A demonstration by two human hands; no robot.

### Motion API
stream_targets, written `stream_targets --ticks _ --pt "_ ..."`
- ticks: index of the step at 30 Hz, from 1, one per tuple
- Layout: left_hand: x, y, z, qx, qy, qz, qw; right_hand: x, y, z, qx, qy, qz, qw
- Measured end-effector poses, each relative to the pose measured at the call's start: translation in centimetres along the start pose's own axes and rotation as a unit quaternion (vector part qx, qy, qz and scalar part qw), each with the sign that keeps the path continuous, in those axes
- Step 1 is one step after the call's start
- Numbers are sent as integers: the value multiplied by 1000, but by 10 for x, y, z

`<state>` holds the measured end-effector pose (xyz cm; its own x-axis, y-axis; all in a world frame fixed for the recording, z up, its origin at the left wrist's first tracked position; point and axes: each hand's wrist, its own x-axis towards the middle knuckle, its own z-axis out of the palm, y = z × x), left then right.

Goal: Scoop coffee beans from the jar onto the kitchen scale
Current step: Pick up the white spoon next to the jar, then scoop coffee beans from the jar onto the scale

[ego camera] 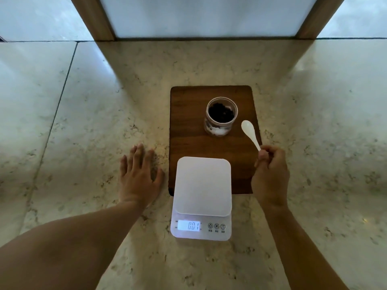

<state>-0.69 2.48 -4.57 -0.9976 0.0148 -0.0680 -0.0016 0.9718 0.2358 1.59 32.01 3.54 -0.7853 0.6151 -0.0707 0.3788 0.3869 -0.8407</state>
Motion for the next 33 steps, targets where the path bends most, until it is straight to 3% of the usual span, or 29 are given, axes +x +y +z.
stream_targets --ticks 8,21,28,33 --pt "1 0 -1 11 -5 5 1000 39 -46 1 -57 -78 -164 982" --pt "2 0 -1 12 -10 8 1000 61 -68 2 -249 -61 -305 917" --pt "1 0 -2 17 -15 9 1000 73 -76 13 -344 -92 -286 890" --pt "1 0 -2 15 -14 10 1000 81 -83 17 -325 -127 -218 911"
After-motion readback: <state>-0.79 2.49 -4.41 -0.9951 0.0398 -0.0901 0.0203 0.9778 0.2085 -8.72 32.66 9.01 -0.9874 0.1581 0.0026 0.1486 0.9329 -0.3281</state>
